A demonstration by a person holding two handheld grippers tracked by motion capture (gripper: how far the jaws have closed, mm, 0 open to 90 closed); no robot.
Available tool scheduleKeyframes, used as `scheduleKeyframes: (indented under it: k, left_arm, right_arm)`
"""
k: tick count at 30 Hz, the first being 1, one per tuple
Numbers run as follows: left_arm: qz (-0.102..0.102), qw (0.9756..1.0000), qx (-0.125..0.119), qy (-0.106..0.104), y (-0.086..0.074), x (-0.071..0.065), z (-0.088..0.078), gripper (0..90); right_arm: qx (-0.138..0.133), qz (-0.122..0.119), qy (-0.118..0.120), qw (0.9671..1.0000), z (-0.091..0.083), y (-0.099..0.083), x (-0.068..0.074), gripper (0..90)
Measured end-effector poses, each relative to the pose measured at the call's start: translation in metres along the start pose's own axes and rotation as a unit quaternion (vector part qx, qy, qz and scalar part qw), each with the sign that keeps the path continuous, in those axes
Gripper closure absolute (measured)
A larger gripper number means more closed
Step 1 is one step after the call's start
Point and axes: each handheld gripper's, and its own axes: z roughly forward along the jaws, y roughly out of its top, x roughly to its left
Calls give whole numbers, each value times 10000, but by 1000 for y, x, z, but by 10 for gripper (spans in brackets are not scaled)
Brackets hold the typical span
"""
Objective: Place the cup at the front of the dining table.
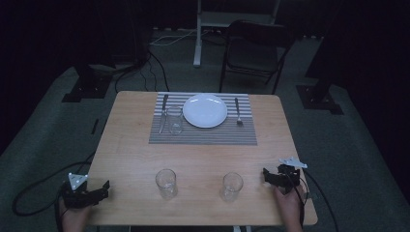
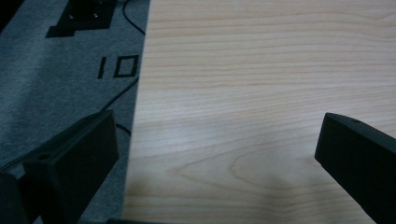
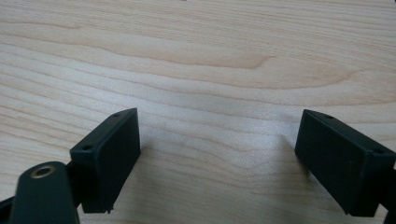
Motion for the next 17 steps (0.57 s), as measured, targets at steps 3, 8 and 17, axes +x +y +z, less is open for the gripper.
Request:
scheduleKeyframes:
  k: [3,8,17]
  left_arm:
    - [-36,10000,33,54,-2,1,-1,2]
    - [-131,9998,-146,-61,-3,4,-2,2]
    - [-245,9993,-219,-180,-4,3,-4,2]
  right_arm:
    - [0,-1,0,10000,0,0,0,138]
    - [-1,0,1,10000,0,0,0,138]
    - [-1,-1,0,10000,0,0,0,138]
